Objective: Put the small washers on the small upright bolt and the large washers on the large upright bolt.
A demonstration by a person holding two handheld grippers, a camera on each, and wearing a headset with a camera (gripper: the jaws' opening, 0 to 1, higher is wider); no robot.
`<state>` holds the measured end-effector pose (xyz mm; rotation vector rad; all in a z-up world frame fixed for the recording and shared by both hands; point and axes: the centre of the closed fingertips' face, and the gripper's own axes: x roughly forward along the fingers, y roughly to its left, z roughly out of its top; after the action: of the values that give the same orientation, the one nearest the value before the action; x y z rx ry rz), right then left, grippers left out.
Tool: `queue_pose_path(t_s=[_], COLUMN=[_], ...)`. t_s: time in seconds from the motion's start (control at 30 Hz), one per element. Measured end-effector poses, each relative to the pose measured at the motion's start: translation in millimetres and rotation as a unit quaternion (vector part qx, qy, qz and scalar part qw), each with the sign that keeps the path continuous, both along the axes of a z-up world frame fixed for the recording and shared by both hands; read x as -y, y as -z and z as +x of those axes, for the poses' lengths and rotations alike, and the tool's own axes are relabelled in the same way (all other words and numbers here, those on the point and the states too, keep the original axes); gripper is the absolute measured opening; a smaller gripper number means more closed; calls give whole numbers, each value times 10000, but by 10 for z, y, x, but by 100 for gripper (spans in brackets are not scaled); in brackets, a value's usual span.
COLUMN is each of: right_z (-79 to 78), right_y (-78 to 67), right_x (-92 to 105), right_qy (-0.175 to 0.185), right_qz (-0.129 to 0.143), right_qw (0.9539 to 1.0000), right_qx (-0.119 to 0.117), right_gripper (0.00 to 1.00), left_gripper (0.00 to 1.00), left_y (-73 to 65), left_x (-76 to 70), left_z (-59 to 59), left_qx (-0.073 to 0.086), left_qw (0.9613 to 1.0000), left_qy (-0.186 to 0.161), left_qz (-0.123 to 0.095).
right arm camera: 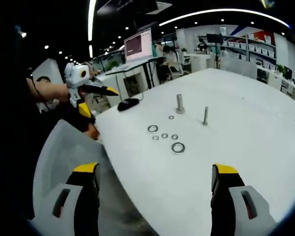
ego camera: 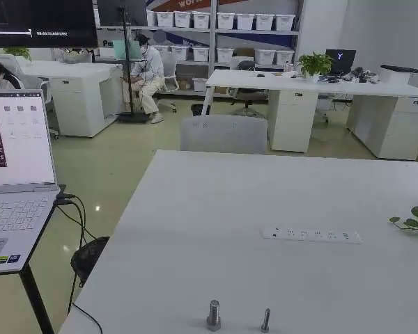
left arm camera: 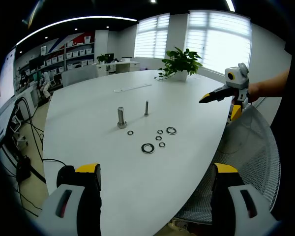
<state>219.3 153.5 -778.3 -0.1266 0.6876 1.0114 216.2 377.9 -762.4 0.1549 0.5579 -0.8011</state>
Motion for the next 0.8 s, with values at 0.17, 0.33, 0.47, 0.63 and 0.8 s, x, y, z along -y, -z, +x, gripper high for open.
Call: queue_pose_path(t_s=[0.17,0.33,0.47,0.63,0.8], right_z=[21,6,18,69,113], right_y=[9,24,41,21,23], right_x=[-11,-74,-105,-158,-211], right_qy=[-26,-133,-198,-181,-246], right_qz=[-22,-68,-151,-151,-259], right_qw=[10000,9998,9996,9996,9993], right_qx=[-49,-91,-144,-152,-147], right_gripper=[91,90,88,87,83], left_gripper=[88,90,90,91,89], left_y=[43,83,103,89,123], left_x=[39,65,76,80,59], left_z=[-29,-34,-30,-31,-47], left_qx=[-114,-116,-173,-183,-267], left_qw=[9999,9999,9998,9997,9993], left_qy=[64,112,132,179,239], left_qz=[18,62,39,17,92])
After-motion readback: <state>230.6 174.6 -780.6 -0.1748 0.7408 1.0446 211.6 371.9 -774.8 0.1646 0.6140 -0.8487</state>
